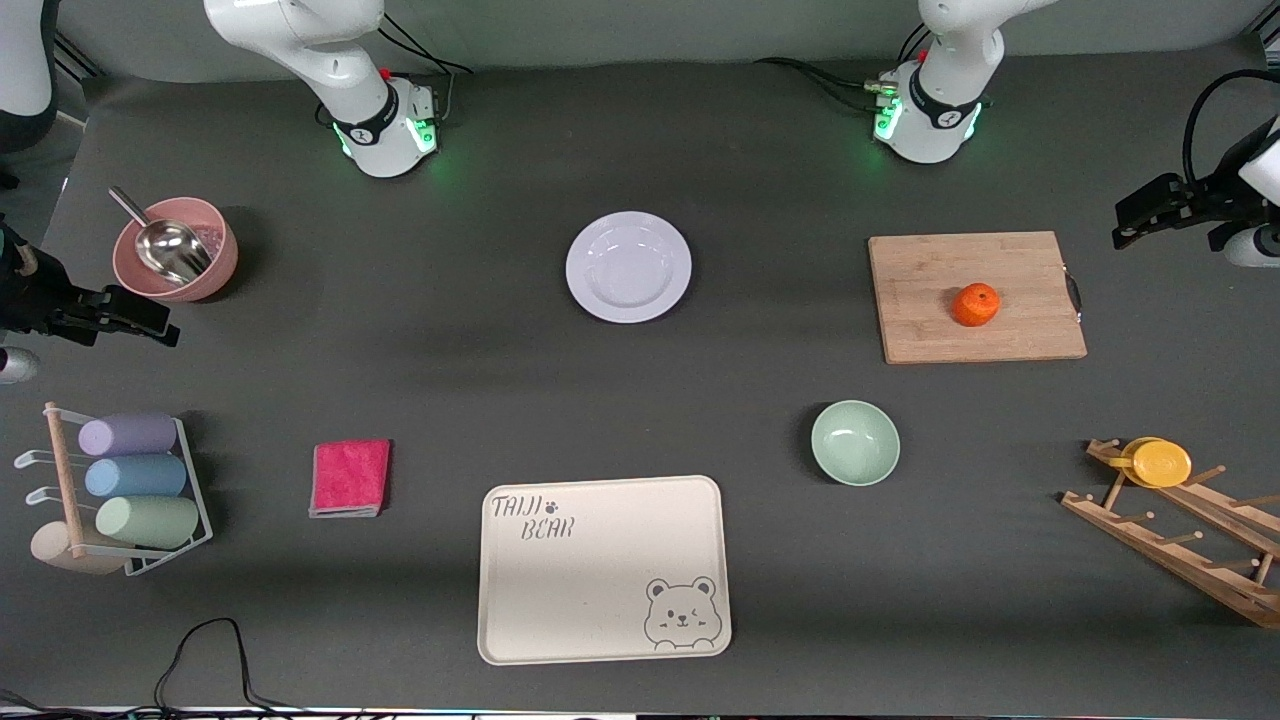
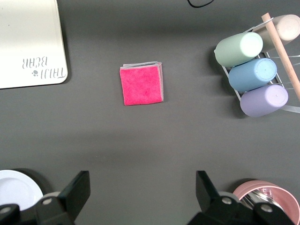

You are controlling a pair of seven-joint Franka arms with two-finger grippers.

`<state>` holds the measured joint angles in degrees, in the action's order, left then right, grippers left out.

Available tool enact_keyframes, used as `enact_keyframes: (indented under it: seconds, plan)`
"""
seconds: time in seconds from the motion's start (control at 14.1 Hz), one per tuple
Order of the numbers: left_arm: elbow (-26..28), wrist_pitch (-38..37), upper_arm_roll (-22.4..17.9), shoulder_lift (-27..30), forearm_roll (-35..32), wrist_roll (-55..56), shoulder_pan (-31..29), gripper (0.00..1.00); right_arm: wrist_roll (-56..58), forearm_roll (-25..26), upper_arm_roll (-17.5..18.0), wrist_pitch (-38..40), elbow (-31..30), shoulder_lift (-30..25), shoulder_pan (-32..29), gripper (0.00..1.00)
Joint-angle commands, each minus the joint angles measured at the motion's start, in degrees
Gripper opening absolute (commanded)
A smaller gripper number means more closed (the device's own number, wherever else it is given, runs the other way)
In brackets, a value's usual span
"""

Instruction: Place orange and plate with both arms

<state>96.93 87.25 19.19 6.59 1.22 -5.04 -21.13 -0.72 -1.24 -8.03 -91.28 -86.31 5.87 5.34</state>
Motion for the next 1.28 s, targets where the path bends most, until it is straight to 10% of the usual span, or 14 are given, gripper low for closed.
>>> enact_keyframes:
  seconds: [0.0,0.5,1.21]
  plan:
    - [-0.4,-0.4,-0.6,0.1,0.0,-1.2,-0.1,1.0,0.7,-0.5,-0.3,-0.1,0.1,-0.6,0.1,1.0]
    - [7.4,2.8,-0.6,0.8,0.1,-1.2,-0.5,1.0,1.0,-0.3,-0.5,0.2,-0.3,-0.9,0.2,1.0]
    - [52.3,50.1,-0.2,4.4,2.0,-0.1,0.3,1.0,1.1,-0.3,-0.5,0.2,-0.5,-1.0,0.4,1.0]
